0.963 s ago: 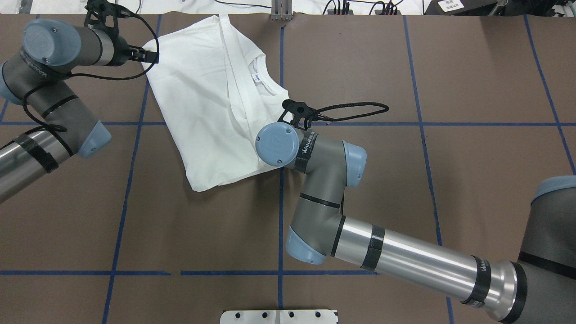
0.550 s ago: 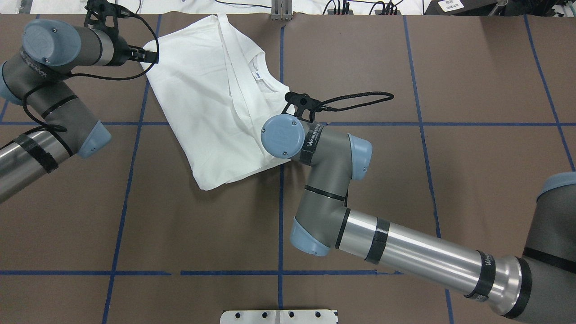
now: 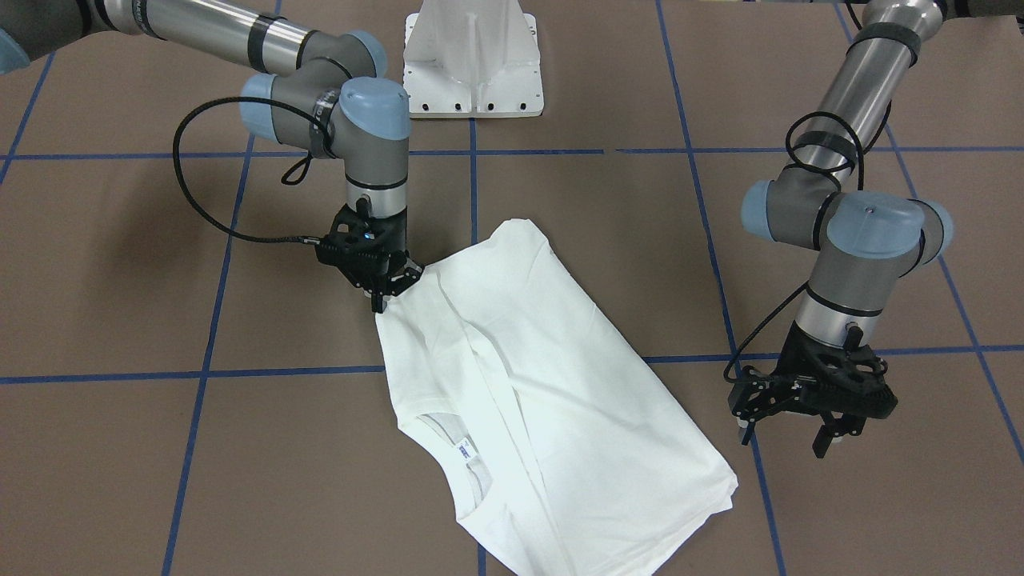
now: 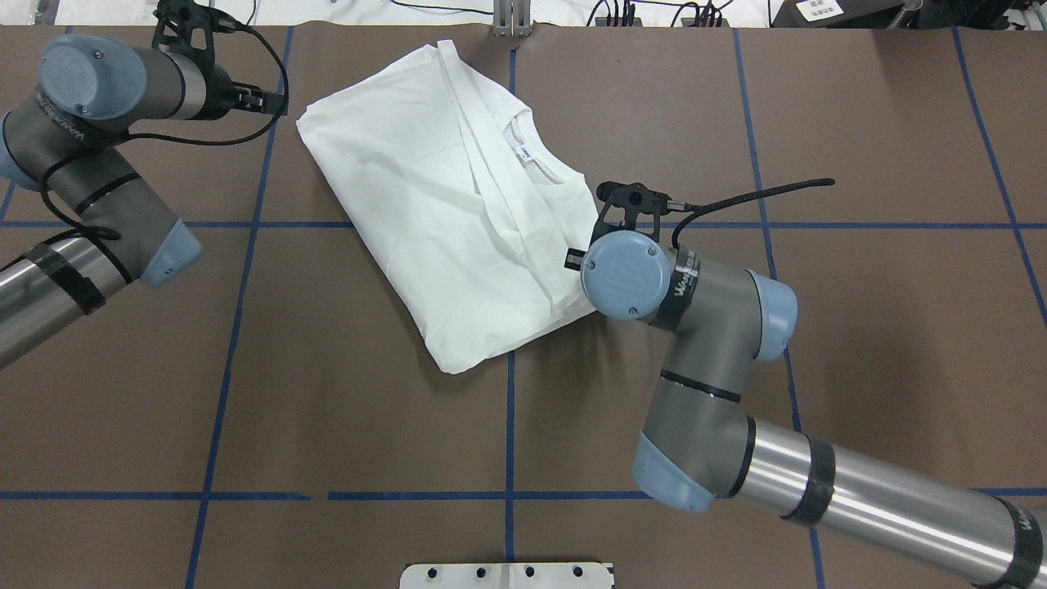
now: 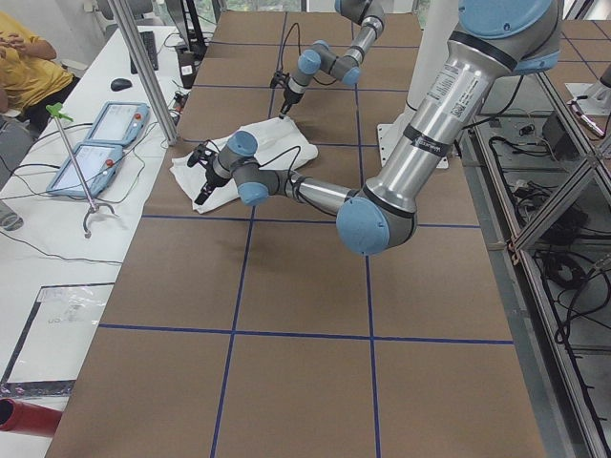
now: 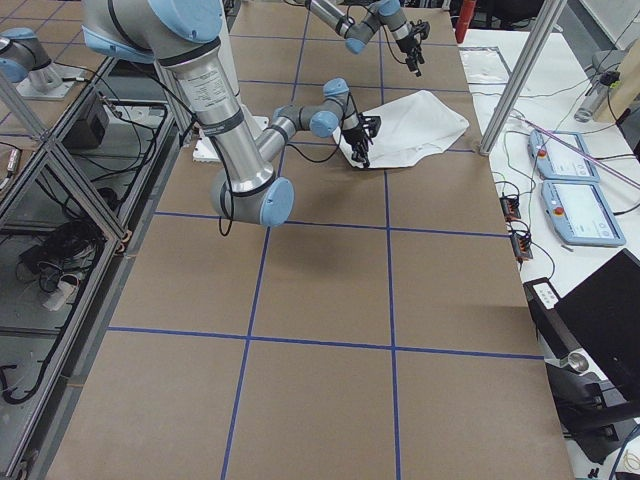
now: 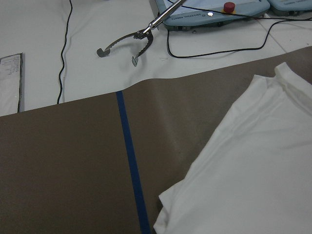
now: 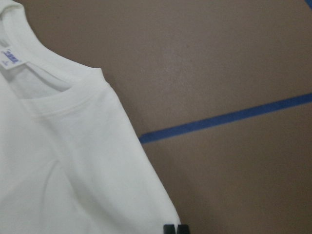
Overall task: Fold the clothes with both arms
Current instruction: 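Push the folded shirt with the right gripper to straighten it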
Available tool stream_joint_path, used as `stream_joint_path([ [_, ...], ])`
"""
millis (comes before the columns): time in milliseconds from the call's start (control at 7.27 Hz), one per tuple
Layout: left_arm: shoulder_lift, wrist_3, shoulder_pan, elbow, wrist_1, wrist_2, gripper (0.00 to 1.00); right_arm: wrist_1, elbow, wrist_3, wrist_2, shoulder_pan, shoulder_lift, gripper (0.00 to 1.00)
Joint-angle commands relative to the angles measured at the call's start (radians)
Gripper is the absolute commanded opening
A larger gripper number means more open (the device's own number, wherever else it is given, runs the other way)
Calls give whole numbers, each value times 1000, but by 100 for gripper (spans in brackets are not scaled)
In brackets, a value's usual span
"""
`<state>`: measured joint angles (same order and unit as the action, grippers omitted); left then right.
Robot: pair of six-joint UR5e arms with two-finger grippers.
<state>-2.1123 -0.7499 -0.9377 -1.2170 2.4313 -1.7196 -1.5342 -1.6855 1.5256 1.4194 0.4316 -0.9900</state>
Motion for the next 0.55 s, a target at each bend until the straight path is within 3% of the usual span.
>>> stream_joint_path([
  [0, 2, 1, -1, 1, 0, 0, 100, -232, -157, 193, -101, -179, 14, 0],
  [275, 0, 1, 0, 1, 0, 0, 100, -245, -155, 237, -163, -244, 28, 0],
  [413, 0, 1, 0, 1, 0, 0, 100, -244, -154, 220, -160, -244, 22, 95],
])
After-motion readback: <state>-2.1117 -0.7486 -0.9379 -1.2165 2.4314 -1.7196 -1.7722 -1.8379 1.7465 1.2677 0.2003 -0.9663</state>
